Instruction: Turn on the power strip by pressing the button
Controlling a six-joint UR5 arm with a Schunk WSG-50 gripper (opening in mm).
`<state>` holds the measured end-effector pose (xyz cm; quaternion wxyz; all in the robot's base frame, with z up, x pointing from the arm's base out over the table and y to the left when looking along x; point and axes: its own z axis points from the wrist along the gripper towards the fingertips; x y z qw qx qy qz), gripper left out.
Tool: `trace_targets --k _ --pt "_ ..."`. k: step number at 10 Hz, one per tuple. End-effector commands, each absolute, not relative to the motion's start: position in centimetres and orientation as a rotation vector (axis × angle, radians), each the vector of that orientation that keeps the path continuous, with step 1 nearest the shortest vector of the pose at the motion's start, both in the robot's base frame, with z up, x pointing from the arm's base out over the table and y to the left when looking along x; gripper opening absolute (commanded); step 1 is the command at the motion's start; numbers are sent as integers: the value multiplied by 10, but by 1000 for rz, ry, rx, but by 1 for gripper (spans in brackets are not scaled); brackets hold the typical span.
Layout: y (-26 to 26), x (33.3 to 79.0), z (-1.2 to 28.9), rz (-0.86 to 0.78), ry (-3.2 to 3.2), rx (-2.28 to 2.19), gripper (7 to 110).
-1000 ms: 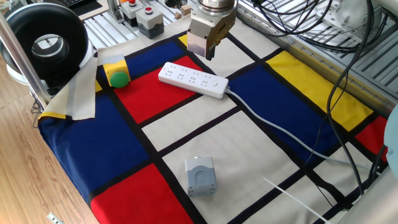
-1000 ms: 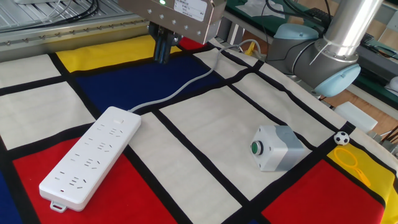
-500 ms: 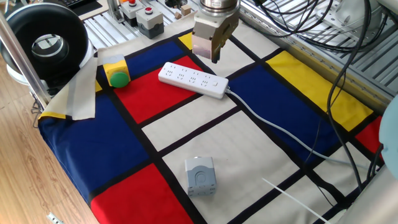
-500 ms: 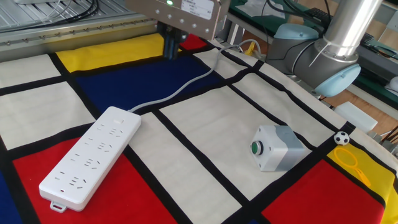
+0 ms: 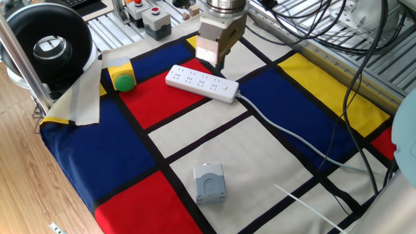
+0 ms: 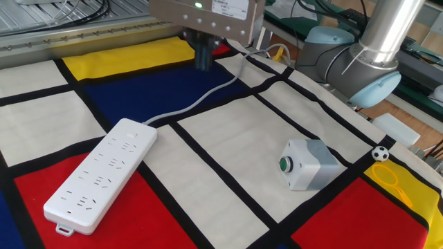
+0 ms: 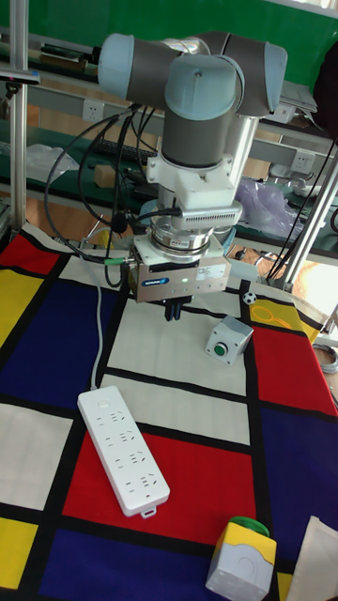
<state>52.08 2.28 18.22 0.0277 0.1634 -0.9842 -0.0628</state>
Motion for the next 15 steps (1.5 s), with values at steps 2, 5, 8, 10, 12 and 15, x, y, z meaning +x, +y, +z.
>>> trace_targets --k 2,5,8,10,12,15 --pt "54 562 190 -373 -3213 448 7" --pt "22 547 183 -170 -3134 585 22" --pt "24 540 183 -189 -3092 671 22" --pt "14 533 182 -134 -3032 787 22" --pt "18 529 182 -217 -2948 1036 22" --pt "-27 549 166 -146 -2831 1281 44"
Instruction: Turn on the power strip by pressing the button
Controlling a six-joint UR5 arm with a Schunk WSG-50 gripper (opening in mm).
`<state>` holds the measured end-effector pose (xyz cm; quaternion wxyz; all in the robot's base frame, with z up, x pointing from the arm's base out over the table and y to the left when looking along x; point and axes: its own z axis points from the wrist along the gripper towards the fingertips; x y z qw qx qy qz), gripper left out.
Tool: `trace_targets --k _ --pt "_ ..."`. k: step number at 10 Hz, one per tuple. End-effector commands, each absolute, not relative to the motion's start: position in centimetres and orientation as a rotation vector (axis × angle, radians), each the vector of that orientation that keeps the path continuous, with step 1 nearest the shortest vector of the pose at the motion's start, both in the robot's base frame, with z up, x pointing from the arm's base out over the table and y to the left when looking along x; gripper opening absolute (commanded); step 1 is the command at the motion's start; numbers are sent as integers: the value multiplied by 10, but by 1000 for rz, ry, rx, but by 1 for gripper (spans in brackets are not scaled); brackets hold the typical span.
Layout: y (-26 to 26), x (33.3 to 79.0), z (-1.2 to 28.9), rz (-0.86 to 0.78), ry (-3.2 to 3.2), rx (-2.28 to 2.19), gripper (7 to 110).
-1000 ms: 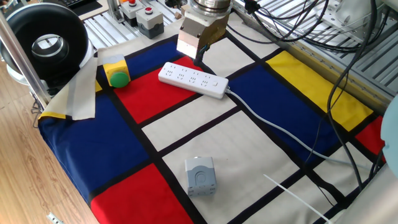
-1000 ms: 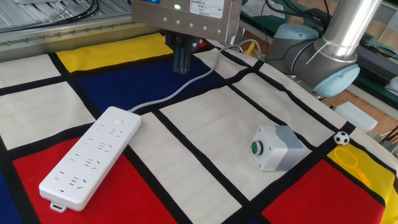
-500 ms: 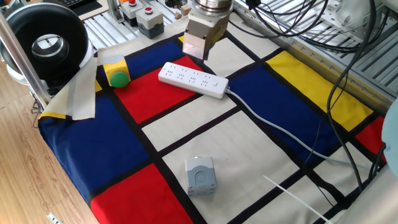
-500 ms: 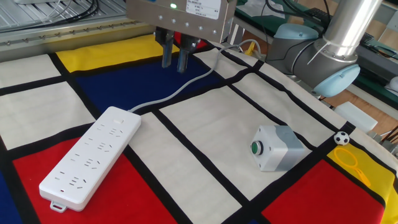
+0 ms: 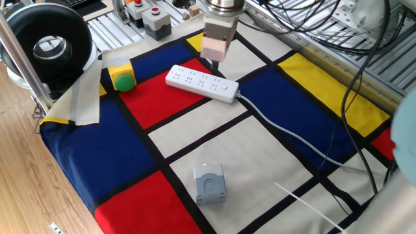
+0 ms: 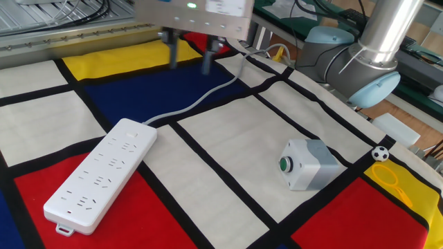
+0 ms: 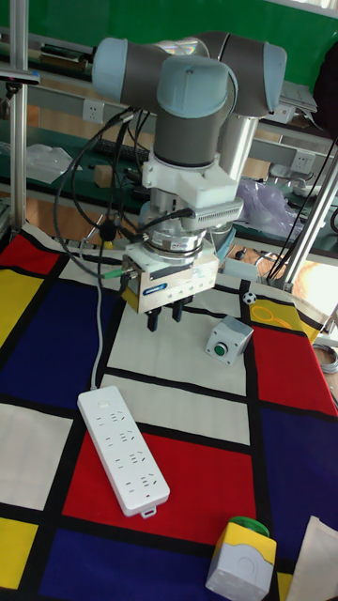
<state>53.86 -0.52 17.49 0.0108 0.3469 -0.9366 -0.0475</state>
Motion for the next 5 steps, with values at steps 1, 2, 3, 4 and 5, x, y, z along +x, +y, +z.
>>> trace_targets --k 1,2,3,4,5 --pt "-34 558 157 -147 -2828 1293 44" --pt "-43 569 149 -125 -2809 1335 66" --pt "-50 583 139 -111 -2796 1394 66" --pt "-54 590 130 -103 -2790 1424 66" --pt "-62 599 122 -59 -2770 1477 66"
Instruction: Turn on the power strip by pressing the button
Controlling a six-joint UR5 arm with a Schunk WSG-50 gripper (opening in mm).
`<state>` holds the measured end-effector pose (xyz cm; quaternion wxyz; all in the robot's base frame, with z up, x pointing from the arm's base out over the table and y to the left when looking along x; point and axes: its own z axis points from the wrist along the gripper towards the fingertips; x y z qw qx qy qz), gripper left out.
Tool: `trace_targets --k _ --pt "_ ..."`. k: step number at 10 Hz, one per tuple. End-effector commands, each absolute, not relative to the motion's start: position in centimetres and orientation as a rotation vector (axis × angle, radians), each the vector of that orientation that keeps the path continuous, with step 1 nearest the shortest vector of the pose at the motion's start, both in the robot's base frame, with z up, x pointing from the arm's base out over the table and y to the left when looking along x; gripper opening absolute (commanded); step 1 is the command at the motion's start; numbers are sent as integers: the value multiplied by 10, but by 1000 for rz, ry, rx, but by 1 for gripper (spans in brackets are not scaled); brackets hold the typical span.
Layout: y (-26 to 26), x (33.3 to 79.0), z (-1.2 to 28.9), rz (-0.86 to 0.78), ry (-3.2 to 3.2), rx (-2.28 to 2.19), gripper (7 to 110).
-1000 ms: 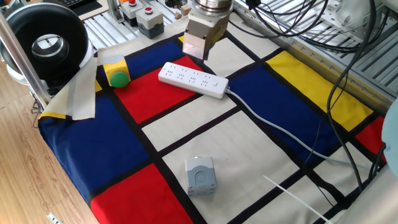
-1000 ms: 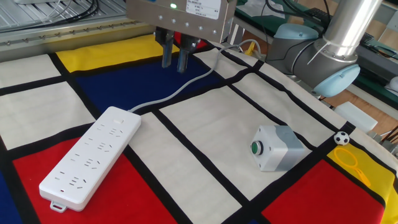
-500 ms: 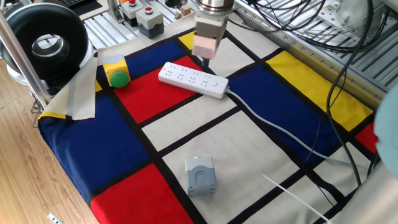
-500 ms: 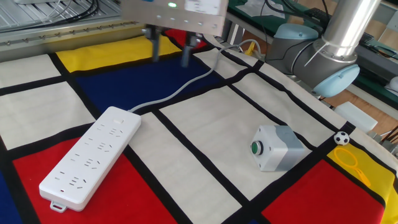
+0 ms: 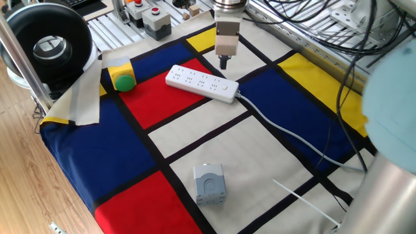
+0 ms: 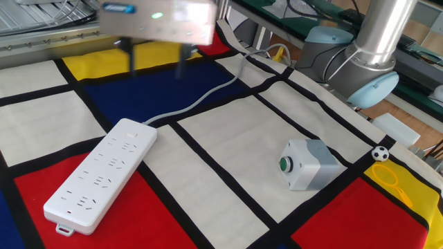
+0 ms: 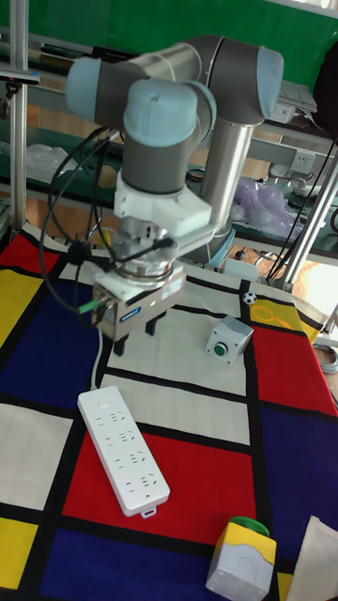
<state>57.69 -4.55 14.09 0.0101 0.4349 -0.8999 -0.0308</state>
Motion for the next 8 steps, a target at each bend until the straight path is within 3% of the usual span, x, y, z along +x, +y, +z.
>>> trace_targets --k 1,8 --pt "-68 616 112 2 -2748 1586 66" --pt "-54 619 100 -48 -2784 1583 66"
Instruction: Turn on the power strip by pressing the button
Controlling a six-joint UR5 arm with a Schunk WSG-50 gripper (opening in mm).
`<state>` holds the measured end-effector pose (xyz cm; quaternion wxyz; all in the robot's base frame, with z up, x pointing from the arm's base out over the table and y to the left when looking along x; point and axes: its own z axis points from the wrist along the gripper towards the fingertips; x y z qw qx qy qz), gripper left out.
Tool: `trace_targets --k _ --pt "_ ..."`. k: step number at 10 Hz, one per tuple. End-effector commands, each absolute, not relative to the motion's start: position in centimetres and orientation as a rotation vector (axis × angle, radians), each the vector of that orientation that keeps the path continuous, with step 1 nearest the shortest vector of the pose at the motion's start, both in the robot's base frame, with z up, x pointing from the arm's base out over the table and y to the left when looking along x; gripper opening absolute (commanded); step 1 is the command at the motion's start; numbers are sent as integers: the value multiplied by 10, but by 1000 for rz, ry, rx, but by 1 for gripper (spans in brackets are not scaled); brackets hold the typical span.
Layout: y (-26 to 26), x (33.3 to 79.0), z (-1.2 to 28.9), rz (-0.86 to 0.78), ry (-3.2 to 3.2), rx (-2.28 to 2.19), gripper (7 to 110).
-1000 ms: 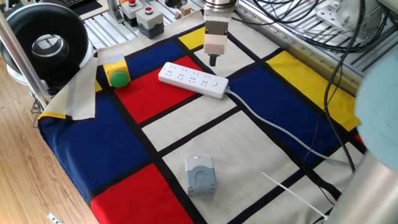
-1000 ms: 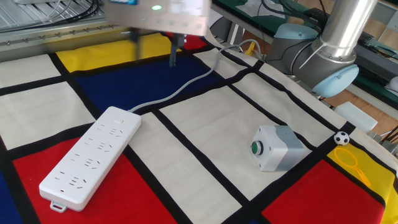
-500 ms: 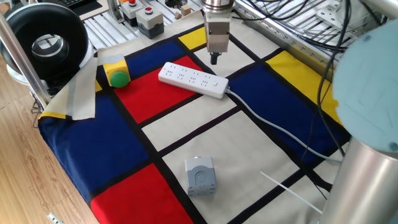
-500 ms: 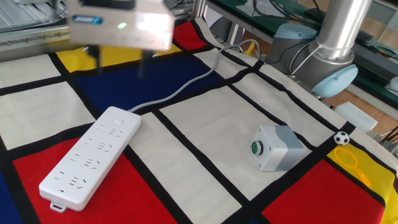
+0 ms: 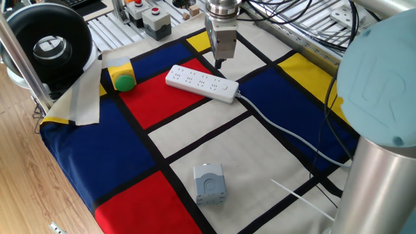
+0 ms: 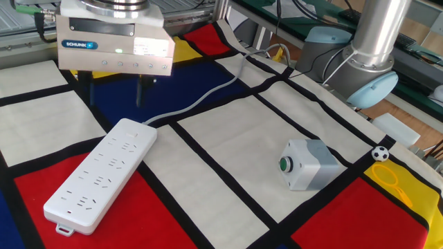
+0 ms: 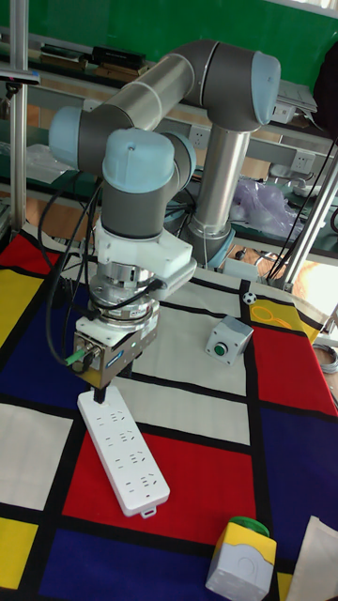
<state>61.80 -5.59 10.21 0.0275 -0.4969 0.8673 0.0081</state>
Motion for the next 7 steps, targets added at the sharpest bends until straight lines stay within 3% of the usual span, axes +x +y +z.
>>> trace_targets --k 1,3,4,6,7 --pt "-48 616 101 85 2660 -1550 66" --pt "-27 608 103 212 2529 -1700 66" --pt "-25 606 103 223 2446 -1812 44" --pt "-51 618 100 50 2380 -1943 44" --pt "-52 618 100 40 2362 -1965 44"
